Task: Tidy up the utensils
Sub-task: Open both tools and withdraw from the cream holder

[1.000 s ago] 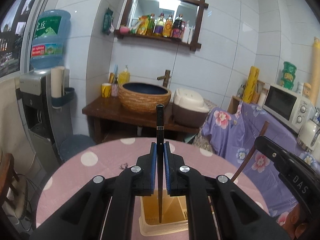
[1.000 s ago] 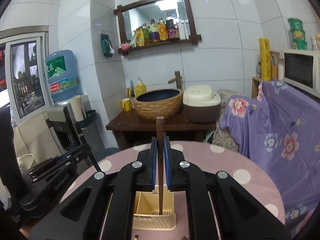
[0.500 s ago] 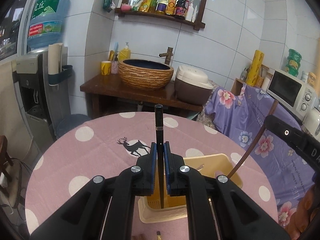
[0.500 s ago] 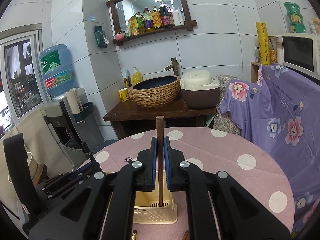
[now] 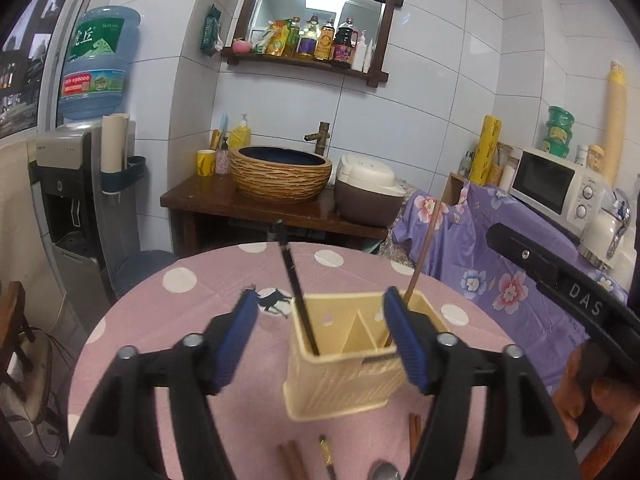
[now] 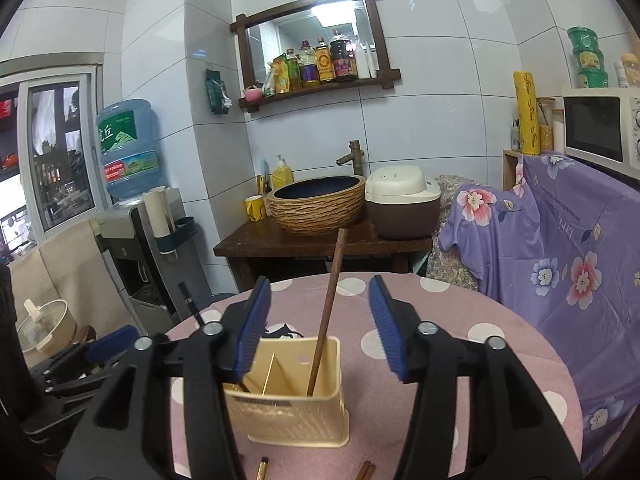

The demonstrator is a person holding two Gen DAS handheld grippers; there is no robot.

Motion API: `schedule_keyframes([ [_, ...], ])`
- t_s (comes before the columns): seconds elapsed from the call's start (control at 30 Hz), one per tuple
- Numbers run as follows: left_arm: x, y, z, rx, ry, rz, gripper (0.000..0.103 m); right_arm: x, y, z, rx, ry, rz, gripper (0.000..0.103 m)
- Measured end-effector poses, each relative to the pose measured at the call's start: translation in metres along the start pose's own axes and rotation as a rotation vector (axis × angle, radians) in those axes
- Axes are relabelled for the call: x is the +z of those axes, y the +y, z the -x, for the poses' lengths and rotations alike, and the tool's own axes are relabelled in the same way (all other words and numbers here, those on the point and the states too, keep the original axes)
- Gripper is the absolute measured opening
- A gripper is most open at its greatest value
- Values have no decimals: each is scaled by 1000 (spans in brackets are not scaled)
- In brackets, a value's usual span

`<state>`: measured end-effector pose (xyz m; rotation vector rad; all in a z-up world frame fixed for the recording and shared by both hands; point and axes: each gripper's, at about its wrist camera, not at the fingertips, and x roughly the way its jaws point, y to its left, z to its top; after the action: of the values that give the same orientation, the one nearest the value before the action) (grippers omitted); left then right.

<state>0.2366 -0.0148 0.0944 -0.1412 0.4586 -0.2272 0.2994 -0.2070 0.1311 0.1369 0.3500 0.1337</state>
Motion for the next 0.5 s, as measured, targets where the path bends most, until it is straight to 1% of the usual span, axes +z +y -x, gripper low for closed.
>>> schedule_keyframes([
  [0.03,-6,2,7,6,3,-7,81,-3,0,5,6,0,6,65],
  [0.07,-11,4,13,11,1,-16,88,-9,1,11,19,0,18,70],
  [0.1,-16,6,18,17,-5,-27,91,-17,3,18,32,-4,36,73],
  [0.13,-24,8,25,33,-16,-45,97,-25,5,23,33,-8,52,81],
  [0.17,-31,11,30,50,-22,-58,98,-33,6,29,29,-10,68,91],
  [0.23,-46,17,36,89,-8,-72,98,-55,9,39,52,-8,97,97],
  [0.4,-89,36,43,131,38,-54,98,-113,8,53,20,62,127,97],
  [0.5,-114,40,42,131,88,-54,98,-142,7,59,-9,111,139,97],
])
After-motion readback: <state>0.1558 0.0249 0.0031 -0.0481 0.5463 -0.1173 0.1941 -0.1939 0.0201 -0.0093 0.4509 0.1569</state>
